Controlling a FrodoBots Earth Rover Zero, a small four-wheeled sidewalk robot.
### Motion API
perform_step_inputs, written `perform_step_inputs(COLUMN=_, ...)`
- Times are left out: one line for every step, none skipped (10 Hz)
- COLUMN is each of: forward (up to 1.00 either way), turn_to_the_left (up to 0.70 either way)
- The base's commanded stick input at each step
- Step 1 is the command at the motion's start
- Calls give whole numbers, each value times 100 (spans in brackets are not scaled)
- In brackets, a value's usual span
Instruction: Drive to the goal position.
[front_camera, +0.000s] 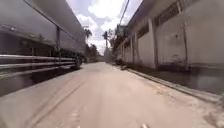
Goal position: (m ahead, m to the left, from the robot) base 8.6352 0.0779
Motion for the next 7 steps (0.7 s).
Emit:
perform_step_inputs(forward=70, turn_to_the_left=0)
perform_step_inputs(forward=70, turn_to_the_left=0)
perform_step_inputs(forward=70, turn_to_the_left=0)
perform_step_inputs(forward=70, turn_to_the_left=0)
perform_step_inputs(forward=70, turn_to_the_left=0)
perform_step_inputs(forward=70, turn_to_the_left=0)
perform_step_inputs(forward=70, turn_to_the_left=0)
